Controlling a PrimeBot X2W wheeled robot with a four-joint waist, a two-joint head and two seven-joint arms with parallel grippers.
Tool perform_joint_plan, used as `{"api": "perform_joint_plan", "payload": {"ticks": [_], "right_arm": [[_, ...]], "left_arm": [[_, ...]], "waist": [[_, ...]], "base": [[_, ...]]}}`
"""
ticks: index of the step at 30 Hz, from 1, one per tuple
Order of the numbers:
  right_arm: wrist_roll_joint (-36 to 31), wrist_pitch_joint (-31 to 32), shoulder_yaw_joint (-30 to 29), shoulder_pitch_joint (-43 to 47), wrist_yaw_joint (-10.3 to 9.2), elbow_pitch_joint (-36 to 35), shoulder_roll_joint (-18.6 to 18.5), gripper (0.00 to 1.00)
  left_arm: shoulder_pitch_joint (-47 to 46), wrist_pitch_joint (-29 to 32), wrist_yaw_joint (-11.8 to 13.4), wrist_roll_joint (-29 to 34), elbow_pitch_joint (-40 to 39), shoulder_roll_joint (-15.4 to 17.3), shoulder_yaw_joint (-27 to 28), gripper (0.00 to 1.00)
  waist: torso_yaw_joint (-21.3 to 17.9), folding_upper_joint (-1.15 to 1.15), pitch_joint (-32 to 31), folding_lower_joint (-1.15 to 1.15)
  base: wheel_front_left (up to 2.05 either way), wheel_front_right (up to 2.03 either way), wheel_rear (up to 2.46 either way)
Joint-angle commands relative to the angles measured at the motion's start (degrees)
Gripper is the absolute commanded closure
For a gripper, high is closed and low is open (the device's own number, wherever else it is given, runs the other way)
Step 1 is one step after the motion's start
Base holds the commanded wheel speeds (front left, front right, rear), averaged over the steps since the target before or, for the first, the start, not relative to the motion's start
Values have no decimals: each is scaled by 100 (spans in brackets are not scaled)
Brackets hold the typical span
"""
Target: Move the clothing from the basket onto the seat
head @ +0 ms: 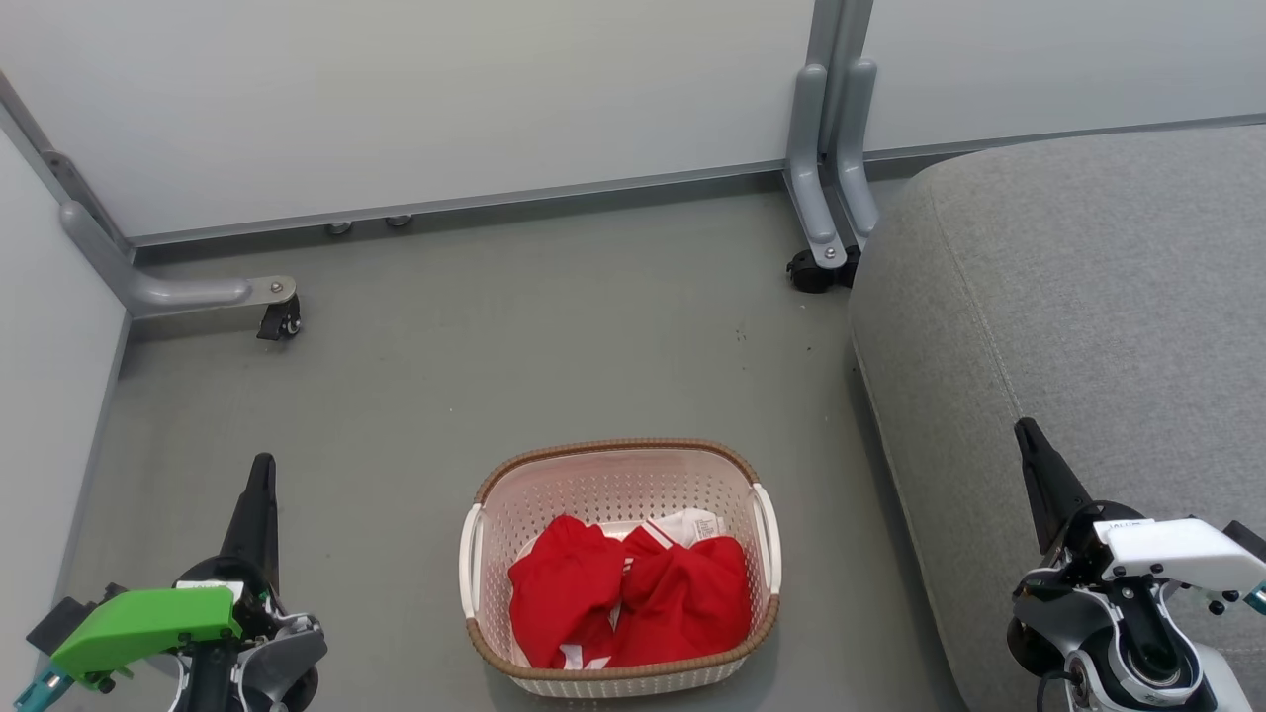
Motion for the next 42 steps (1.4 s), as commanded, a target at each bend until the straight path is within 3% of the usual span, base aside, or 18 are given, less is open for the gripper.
{"api": "perform_joint_plan", "payload": {"ticks": [1,29,30,42], "right_arm": [[26,11,-1,-30,2,8,-16,100],[26,11,-1,-31,2,8,-16,100],[0,0,0,0,0,0,0,0],[-191,-236,95,160,-1,113,38,0]], "left_arm": [[-69,15,-26,-3,-8,30,9,100],[-69,15,-26,-3,-8,30,9,100],[0,0,0,0,0,0,0,0],[239,-239,2,55,95,-28,12,0]], "waist": [[0,0,0,0],[0,0,0,0],[0,0,0,0],[-15,0,-45,0]], "base": [[0,0,0],[0,0,0],[0,0,0],[0,0,0]]}}
